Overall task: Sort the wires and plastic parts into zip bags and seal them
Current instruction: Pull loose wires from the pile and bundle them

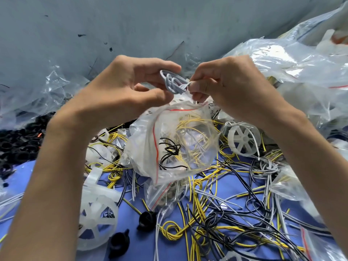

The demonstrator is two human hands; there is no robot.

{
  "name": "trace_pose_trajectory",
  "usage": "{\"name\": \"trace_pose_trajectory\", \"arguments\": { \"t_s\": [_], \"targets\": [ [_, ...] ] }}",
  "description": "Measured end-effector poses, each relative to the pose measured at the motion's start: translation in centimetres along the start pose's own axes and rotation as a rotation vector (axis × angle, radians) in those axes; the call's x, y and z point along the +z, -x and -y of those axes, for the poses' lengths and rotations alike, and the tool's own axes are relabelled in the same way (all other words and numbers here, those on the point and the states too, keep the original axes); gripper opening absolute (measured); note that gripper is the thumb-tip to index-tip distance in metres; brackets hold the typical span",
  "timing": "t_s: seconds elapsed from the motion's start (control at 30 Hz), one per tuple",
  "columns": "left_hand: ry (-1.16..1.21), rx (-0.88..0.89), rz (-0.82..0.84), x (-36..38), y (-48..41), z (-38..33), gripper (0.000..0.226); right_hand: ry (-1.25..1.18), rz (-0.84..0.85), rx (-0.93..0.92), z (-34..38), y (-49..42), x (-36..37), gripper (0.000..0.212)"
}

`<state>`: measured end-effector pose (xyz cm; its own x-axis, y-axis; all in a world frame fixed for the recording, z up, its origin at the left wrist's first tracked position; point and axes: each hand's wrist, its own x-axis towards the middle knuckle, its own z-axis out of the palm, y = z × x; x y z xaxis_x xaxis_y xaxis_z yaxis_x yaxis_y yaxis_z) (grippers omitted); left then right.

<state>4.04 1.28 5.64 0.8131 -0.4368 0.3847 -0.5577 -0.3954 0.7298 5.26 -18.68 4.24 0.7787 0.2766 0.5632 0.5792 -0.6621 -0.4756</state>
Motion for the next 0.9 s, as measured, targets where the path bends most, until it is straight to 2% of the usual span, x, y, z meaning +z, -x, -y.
{"name": "trace_pose_trajectory", "arguments": {
  "t_s": [0.1, 0.23, 0.37, 0.5, 0.67, 0.73, 0.9],
  "targets": [
    [0.081, 0.005, -0.012, -0.5, 0.1, -0.2, 0.026, 0.119, -0.077, -0.036, -0.2, 0.1, -0.1, 0.013],
    [0.029, 0.06, -0.104, 0.5, -0.3, -0.2, 0.016, 0.265, -0.16, -0.118, -0.6, 0.0, 0.1, 0.019],
    [0.129, 0.113, -0.163, 1.6, -0.6, -0.5, 0.024, 0.258, -0.296, -0.171, -0.8, -0.2, 0.4, 0.021],
    [0.256, 0.083, -0.189, 2.0, -0.8, -0.6, 0.031, 0.162, -0.435, -0.21, -0.3, -0.1, 0.2, 0.02],
    [0.325, -0.059, -0.132, 3.1, -1.2, -0.3, 0.035, 0.021, -0.447, -0.136, -0.1, -0.2, 0.8, 0.024],
    [0.33, -0.054, -0.125, 3.7, -1.3, -0.4, 0.031, -0.065, -0.43, -0.097, 0.1, -0.2, 0.9, 0.022],
    [0.396, 0.015, -0.239, 4.2, -1.6, -0.4, 0.017, -0.34, -0.271, 0.023, 0.6, -0.1, 1.0, 0.018]
  ]
}}
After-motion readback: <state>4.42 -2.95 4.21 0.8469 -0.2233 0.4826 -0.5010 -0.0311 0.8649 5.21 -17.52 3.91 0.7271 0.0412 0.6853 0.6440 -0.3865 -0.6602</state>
